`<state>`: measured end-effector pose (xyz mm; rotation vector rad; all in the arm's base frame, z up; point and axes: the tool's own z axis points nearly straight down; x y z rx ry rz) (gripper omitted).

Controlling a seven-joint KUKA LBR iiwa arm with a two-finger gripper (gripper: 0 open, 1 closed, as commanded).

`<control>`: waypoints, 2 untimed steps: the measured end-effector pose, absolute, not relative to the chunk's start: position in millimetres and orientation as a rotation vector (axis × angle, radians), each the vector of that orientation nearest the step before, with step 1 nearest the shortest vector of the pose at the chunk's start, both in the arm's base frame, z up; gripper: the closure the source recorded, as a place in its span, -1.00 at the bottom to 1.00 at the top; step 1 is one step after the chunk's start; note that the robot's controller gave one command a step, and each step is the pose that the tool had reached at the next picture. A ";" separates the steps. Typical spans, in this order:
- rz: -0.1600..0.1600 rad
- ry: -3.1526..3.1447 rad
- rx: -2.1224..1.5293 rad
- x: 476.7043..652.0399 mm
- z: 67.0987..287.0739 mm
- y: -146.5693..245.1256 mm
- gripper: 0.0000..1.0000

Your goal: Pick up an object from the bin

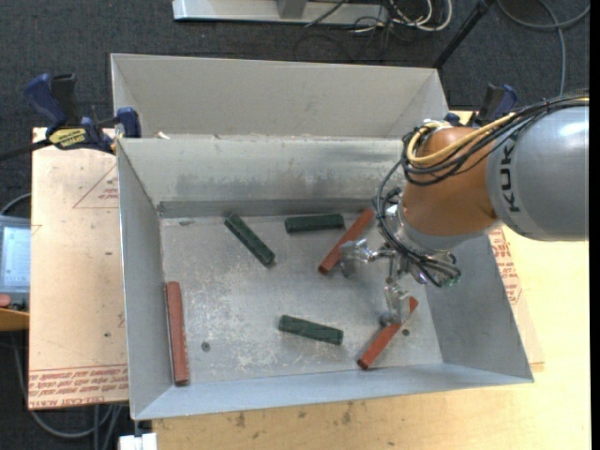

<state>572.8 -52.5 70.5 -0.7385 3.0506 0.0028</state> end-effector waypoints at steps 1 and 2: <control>0.002 2.667 -1.656 519.8 70.4 -23.0 -1.00; 0.002 2.956 -1.047 519.7 76.0 13.3 -1.00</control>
Offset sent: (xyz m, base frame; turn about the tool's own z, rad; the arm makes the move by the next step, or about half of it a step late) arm -0.0535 0.0277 -0.0005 -0.6371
